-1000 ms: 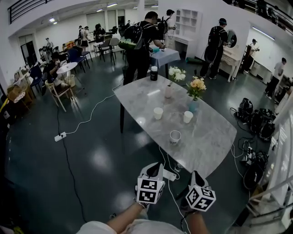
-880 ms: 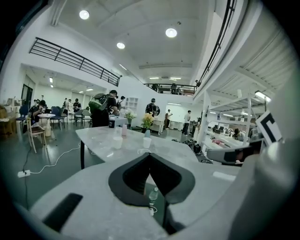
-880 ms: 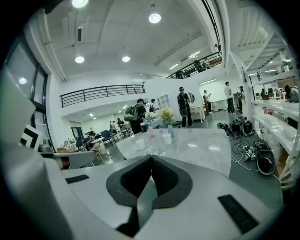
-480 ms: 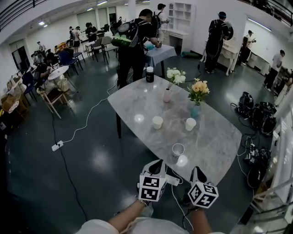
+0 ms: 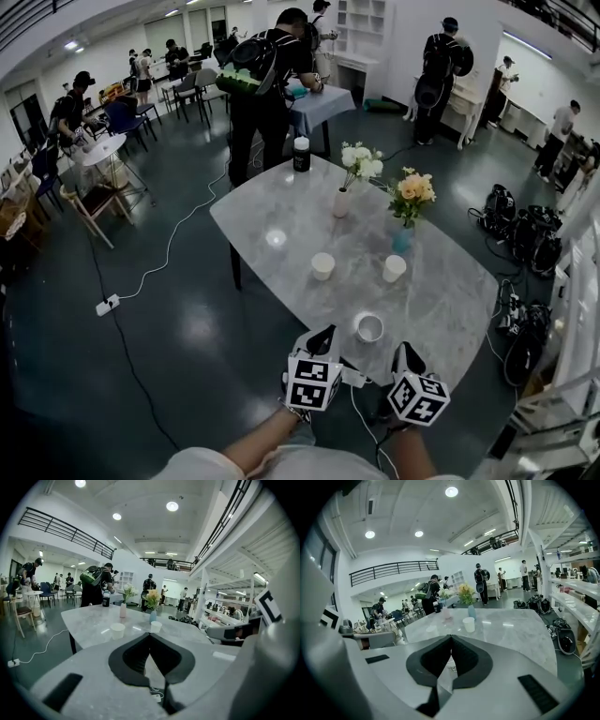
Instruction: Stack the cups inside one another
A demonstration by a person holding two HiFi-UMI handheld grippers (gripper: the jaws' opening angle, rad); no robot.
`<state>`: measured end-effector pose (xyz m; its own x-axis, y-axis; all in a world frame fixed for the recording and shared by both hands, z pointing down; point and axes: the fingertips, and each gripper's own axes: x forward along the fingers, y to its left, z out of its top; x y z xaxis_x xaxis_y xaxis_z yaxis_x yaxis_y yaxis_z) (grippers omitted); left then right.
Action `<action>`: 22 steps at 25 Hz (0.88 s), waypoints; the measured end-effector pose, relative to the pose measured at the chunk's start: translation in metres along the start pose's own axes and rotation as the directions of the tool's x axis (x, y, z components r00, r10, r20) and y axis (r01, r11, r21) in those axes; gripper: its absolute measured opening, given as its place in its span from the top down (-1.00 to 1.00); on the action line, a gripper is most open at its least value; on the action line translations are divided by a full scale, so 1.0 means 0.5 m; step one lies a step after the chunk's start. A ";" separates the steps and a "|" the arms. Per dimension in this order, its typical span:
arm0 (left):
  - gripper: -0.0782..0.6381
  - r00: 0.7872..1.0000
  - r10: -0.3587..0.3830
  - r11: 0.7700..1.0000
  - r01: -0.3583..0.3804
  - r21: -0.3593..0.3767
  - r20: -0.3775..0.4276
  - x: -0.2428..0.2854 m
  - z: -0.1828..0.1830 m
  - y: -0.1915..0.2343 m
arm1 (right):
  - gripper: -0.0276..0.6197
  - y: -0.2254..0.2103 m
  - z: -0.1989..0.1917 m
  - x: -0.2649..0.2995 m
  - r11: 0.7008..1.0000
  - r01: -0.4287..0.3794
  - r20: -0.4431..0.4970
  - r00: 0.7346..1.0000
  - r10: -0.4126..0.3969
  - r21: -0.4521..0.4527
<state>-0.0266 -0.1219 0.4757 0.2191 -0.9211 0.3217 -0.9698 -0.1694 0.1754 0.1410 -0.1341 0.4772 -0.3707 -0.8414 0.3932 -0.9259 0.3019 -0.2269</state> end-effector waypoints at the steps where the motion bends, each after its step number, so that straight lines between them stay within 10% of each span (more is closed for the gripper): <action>1: 0.79 1.000 -0.006 1.000 0.006 -0.007 -0.014 0.006 -0.003 0.007 | 0.89 0.003 0.002 0.009 1.000 0.004 -0.003 1.000 -0.004 0.000; 22: 0.79 0.996 -0.038 0.998 0.033 -0.058 -0.083 0.142 -0.018 0.054 | 0.89 -0.036 0.010 0.108 0.999 0.041 -0.052 0.998 -0.039 0.033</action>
<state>-0.0362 -0.1885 0.5115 0.2637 -0.8818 0.3910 -0.9541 -0.1789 0.2400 0.1380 -0.1871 0.4982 -0.3373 -0.8280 0.4480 -0.9375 0.2521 -0.2399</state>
